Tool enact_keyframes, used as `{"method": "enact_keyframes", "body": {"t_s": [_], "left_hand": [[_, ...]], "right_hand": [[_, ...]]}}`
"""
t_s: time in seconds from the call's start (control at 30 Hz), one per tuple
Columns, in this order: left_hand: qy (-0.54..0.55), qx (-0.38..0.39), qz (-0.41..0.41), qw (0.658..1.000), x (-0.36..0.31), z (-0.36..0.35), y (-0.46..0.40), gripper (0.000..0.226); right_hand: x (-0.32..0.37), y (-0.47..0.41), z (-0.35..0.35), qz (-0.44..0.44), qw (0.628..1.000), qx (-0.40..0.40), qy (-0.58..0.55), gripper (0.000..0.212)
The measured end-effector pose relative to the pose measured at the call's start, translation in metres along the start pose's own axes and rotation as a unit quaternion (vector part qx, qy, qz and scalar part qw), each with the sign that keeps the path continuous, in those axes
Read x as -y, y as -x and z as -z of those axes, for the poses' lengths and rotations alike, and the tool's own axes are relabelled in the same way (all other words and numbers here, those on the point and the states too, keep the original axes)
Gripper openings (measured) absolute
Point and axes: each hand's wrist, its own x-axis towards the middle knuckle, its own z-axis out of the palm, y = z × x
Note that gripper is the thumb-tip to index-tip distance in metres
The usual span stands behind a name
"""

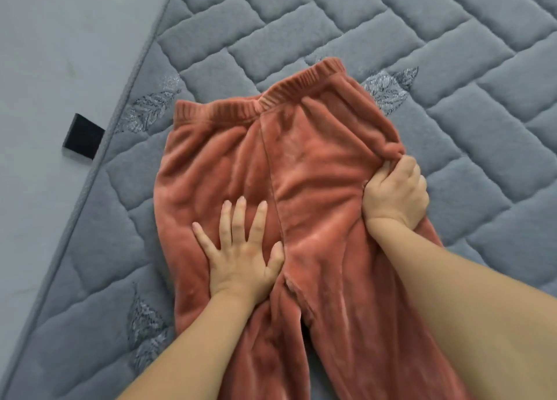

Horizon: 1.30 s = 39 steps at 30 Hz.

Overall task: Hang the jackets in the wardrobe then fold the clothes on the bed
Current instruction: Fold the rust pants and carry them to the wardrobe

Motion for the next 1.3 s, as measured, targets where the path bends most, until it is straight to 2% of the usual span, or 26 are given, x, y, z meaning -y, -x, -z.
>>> {"method": "enact_keyframes", "body": {"t_s": [0.07, 0.17, 0.23, 0.3, 0.33, 0.37, 0.4, 0.43, 0.47, 0.5, 0.53, 0.57, 0.6, 0.63, 0.7, 0.73, 0.77, 0.83, 0.87, 0.9, 0.97, 1.03, 1.07, 1.17, 1.23, 1.3], "left_hand": [[0.0, -0.009, 0.012, 1.0, 0.001, 0.0, -0.001, 0.073], [0.011, 0.018, 0.017, 1.0, 0.002, 0.005, -0.001, 0.074], [0.087, 0.02, 0.008, 0.996, 0.004, 0.018, 0.002, 0.072], [0.189, -0.048, 0.05, 0.98, 0.01, 0.034, 0.024, 0.068], [0.236, -0.113, 0.109, 0.959, 0.015, 0.042, 0.046, 0.066], [0.291, -0.168, 0.194, 0.922, 0.023, 0.044, 0.076, 0.062], [0.358, -0.199, 0.292, 0.864, 0.031, 0.041, 0.111, 0.056], [0.428, -0.189, 0.38, 0.798, 0.038, 0.035, 0.149, 0.047], [0.492, -0.137, 0.44, 0.739, 0.043, 0.03, 0.185, 0.038], [0.539, -0.068, 0.453, 0.707, 0.046, 0.024, 0.217, 0.029], [0.576, -0.004, 0.44, 0.689, 0.047, 0.02, 0.242, 0.022], [0.604, 0.052, 0.424, 0.672, 0.045, 0.021, 0.262, 0.015], [0.63, 0.111, 0.407, 0.652, 0.039, 0.024, 0.278, 0.011], [0.644, 0.175, 0.39, 0.634, 0.032, 0.027, 0.296, 0.009], [0.638, 0.272, 0.338, 0.636, 0.018, 0.035, 0.324, 0.017], [0.644, 0.271, 0.323, 0.638, 0.013, 0.037, 0.336, 0.017], [0.673, 0.239, 0.32, 0.622, 0.012, 0.038, 0.345, 0.013], [0.752, 0.15, 0.323, 0.555, 0.017, 0.039, 0.358, 0.007], [0.781, 0.128, 0.316, 0.524, 0.021, 0.036, 0.364, 0.018], [0.789, 0.137, 0.309, 0.514, 0.023, 0.035, 0.371, 0.023], [0.753, 0.209, 0.294, 0.551, 0.019, 0.032, 0.389, 0.023], [0.724, 0.262, 0.278, 0.575, 0.011, 0.025, 0.407, 0.03], [0.73, 0.269, 0.262, 0.571, 0.008, 0.026, 0.413, 0.032], [0.753, 0.259, 0.243, 0.554, 0.0, 0.035, 0.429, 0.043], [0.762, 0.209, 0.263, 0.553, 0.001, 0.046, 0.44, 0.045], [0.78, 0.188, 0.271, 0.532, 0.008, 0.054, 0.45, 0.042]], "right_hand": [[0.0, -0.003, 0.007, -0.01, 1.0, 0.018, -0.021, 0.037], [-0.004, 0.01, 0.027, 0.001, 0.993, 0.075, -0.092, 0.052], [-0.013, 0.046, 0.057, 0.037, 0.984, 0.094, -0.146, 0.057], [-0.026, 0.103, 0.095, 0.103, 0.973, 0.068, -0.196, 0.05], [-0.034, 0.137, 0.115, 0.146, 0.962, 0.065, -0.22, 0.042], [-0.043, 0.169, 0.131, 0.19, 0.949, 0.085, -0.238, 0.032], [-0.049, 0.2, 0.145, 0.218, 0.933, 0.136, -0.253, 0.026], [-0.052, 0.227, 0.158, 0.201, 0.917, 0.227, -0.258, 0.028], [-0.052, 0.248, 0.168, 0.137, 0.898, 0.338, -0.247, 0.034], [-0.052, 0.263, 0.174, 0.054, 0.869, 0.44, -0.22, 0.042], [-0.051, 0.272, 0.177, -0.006, 0.84, 0.514, -0.175, 0.05], [-0.049, 0.279, 0.176, -0.013, 0.814, 0.566, -0.13, 0.054], [-0.047, 0.283, 0.172, 0.021, 0.804, 0.586, -0.098, 0.05], [-0.045, 0.287, 0.17, 0.059, 0.805, 0.585, -0.081, 0.036], [-0.038, 0.287, 0.169, 0.069, 0.818, 0.562, -0.102, 0.008], [-0.037, 0.283, 0.167, 0.029, 0.82, 0.554, -0.141, 0.01], [-0.037, 0.277, 0.166, -0.019, 0.824, 0.537, -0.179, 0.018], [-0.047, 0.266, 0.165, -0.089, 0.839, 0.48, -0.24, 0.031], [-0.055, 0.265, 0.165, -0.121, 0.836, 0.465, -0.264, 0.034], [-0.062, 0.27, 0.17, -0.159, 0.821, 0.468, -0.287, 0.033], [-0.073, 0.292, 0.183, -0.211, 0.774, 0.521, -0.292, 0.025], [-0.084, 0.318, 0.198, -0.154, 0.763, 0.591, -0.211, 0.028], [-0.086, 0.326, 0.205, -0.115, 0.768, 0.6, -0.19, 0.026], [-0.08, 0.329, 0.222, -0.056, 0.809, 0.549, -0.203, 0.022], [-0.07, 0.325, 0.236, -0.037, 0.819, 0.527, -0.222, 0.032], [-0.063, 0.32, 0.247, -0.055, 0.825, 0.493, -0.27, 0.044]]}}
